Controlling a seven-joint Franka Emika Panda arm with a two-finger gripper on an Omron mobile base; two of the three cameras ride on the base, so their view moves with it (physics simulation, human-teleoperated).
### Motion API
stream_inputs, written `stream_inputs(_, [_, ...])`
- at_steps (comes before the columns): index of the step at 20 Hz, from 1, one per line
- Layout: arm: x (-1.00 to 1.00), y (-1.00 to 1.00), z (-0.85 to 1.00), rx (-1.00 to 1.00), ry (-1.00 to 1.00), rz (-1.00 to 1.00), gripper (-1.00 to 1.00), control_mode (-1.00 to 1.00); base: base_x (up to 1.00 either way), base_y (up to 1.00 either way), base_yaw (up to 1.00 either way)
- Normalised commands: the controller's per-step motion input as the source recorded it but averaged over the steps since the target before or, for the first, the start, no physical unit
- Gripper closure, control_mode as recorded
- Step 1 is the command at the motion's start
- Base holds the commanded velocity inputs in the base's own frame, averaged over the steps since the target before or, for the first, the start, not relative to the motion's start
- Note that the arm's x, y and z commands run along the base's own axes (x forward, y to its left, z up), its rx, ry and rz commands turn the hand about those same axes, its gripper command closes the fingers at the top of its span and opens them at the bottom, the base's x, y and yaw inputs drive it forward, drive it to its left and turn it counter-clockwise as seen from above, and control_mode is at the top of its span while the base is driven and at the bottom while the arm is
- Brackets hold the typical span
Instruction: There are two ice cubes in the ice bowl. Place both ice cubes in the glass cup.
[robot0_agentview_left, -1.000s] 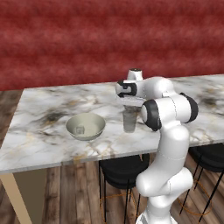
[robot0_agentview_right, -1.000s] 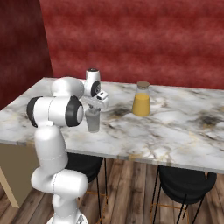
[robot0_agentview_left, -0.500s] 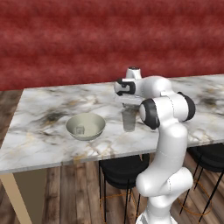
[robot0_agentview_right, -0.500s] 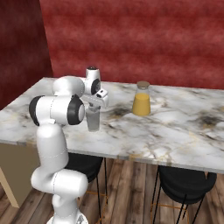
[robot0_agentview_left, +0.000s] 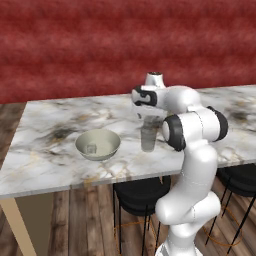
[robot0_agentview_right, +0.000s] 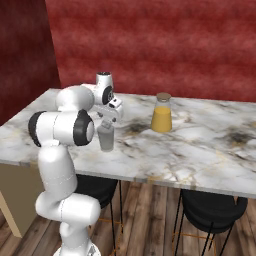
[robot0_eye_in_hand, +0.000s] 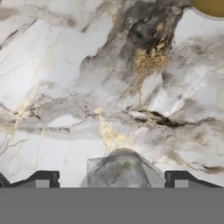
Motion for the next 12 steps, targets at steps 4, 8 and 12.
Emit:
stream_inputs(4, [-0.65,0.0,0.65,0.0,-0.24,0.0,-1.0,-1.0,0.0,0.0,0.0])
stream_inputs(8, [-0.6,0.13,0.73,-0.01,-0.24,0.0,-1.0,-1.0,0.0,0.0,0.0])
stream_inputs(12, [-0.66,0.64,0.35,-0.01,-0.16,0.04,-1.0,-1.0,0.0,0.0,0.0])
